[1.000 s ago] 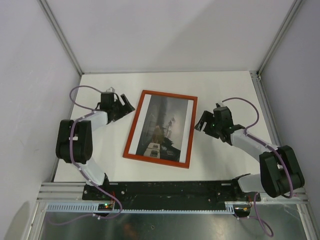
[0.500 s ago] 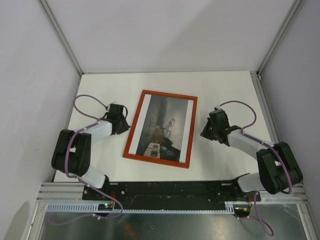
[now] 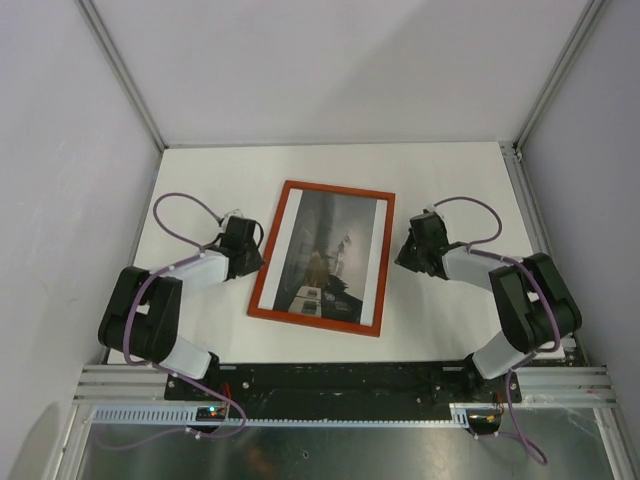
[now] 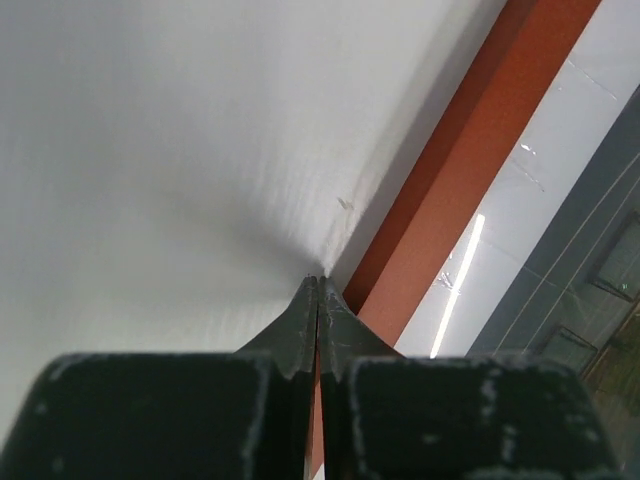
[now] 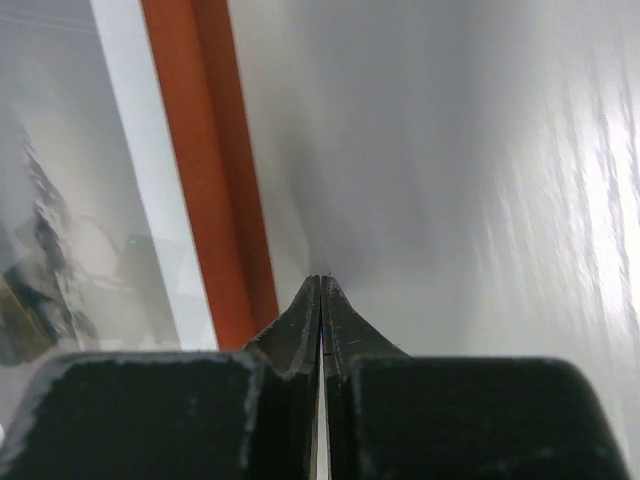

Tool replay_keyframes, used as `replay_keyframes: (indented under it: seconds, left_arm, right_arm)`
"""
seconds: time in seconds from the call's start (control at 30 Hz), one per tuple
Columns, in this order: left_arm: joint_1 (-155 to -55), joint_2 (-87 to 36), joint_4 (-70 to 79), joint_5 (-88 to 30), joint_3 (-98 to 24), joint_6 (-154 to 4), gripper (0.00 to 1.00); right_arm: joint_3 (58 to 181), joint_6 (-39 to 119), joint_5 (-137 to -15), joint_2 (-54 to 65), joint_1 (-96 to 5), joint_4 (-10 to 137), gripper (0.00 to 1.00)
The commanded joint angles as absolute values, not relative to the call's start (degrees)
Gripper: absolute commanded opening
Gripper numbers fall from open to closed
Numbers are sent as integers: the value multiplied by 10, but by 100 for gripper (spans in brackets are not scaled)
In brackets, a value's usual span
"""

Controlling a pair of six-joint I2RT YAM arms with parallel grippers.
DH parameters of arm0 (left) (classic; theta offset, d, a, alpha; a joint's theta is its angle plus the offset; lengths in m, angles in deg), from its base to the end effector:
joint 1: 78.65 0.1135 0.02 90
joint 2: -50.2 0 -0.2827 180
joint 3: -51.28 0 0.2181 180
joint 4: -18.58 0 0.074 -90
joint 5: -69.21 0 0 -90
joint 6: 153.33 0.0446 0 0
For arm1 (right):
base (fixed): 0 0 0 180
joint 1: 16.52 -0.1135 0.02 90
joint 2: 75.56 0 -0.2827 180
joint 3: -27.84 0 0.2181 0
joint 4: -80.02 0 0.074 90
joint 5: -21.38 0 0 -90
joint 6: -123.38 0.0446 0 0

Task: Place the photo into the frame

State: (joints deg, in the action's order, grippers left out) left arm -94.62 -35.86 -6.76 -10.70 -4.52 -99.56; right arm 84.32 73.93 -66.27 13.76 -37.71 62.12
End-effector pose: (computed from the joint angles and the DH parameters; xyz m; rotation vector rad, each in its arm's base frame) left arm 0.2479 -0.0628 0.1883 -0.5118 2.4726 -0.1436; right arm 0.2570 0.0977 0.1861 0.4387 2.4632 0.4138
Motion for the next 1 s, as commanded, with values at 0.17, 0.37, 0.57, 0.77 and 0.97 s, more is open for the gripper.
replay_keyframes:
  seconds: [0.17,0.37,0.57,0.77,0.97]
  left_arm:
    - [-1024,-323,-73,-113,-14,-1037,0]
    - [-1107,-333,-71,-126,-27,-1065,0]
    - [-1191,-374,-70,-128,-59,-1097,0]
    - [-1238,-413,-66,-126,-91,-1113,0]
    - [-1243,-404,-64,-123,-91,-1107,0]
  right_arm:
    - [961,721,-662,273,-357,618,0]
    - [1089,696,-692,382,-347,566,0]
    - [1193,682,-703,452,-351,521,0]
    - [1288,664,-695,502,-361,457,0]
    - [1360,642,-667,517,-366,409,0]
